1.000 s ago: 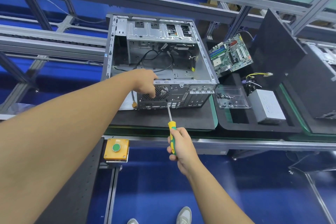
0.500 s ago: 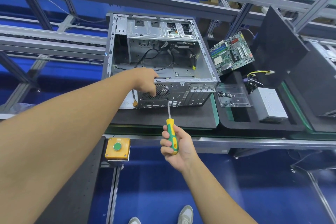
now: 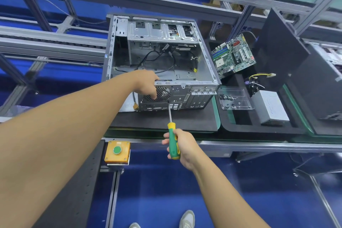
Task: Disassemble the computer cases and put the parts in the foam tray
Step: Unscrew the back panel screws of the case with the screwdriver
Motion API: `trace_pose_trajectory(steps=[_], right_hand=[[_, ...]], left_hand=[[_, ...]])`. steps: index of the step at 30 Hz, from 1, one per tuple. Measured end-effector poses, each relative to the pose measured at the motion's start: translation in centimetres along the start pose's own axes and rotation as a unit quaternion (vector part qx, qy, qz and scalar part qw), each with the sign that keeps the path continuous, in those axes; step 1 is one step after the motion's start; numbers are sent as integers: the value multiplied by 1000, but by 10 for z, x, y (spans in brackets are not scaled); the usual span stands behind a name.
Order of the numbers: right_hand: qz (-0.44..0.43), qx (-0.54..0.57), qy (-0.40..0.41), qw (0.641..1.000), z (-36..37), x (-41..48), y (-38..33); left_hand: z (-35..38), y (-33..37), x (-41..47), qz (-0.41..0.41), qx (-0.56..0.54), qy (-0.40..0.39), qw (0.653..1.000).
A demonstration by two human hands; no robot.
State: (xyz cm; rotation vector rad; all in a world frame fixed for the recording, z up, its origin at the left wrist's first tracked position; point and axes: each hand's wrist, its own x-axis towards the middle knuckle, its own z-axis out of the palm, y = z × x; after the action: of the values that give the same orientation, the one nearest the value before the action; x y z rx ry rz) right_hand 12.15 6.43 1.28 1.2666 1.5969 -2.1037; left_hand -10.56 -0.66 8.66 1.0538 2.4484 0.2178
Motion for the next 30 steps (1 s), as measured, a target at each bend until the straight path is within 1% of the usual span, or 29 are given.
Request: trace_pose_trajectory(steps=[2, 4, 6, 10, 14, 16, 20, 22, 26, 28, 30], right_hand=[[-26, -46, 11, 999, -6, 1, 3], [-83, -100, 37, 991, -11, 3, 7], [-103, -112, 48, 987, -14, 2, 8], [-78, -116, 30, 990, -13, 1, 5], [-16, -8, -7, 1000, -7, 2, 6], [-24, -12, 1, 1000, -6, 2, 11], [-89, -40, 39, 994, -8, 4, 19], [-98, -40, 46, 993, -9, 3, 18], [-86, -70, 41, 993, -10, 4, 11], [-62, -51, 33, 996, -11, 4, 9], [-27, -6, 27, 999, -10, 3, 7]], left_hand=[[-1, 0, 0, -1, 3, -2, 1000], [-1, 0, 0, -1, 8, -5, 1000], [-1, 0, 0, -2, 12, -7, 1000], [-1, 1, -1, -8, 11, -8, 1000], [-1, 2, -2, -7, 20, -9, 1000], [-2, 2, -2, -7, 20, -12, 1000], [-3, 1, -1, -7, 21, -18, 1000], [-2, 0, -1, -6, 23, -17, 1000], [0, 0, 0, -8, 18, -15, 1000], [-1, 0, 0, -9, 16, -14, 1000], [-1, -1, 0, -11, 16, -11, 1000]])
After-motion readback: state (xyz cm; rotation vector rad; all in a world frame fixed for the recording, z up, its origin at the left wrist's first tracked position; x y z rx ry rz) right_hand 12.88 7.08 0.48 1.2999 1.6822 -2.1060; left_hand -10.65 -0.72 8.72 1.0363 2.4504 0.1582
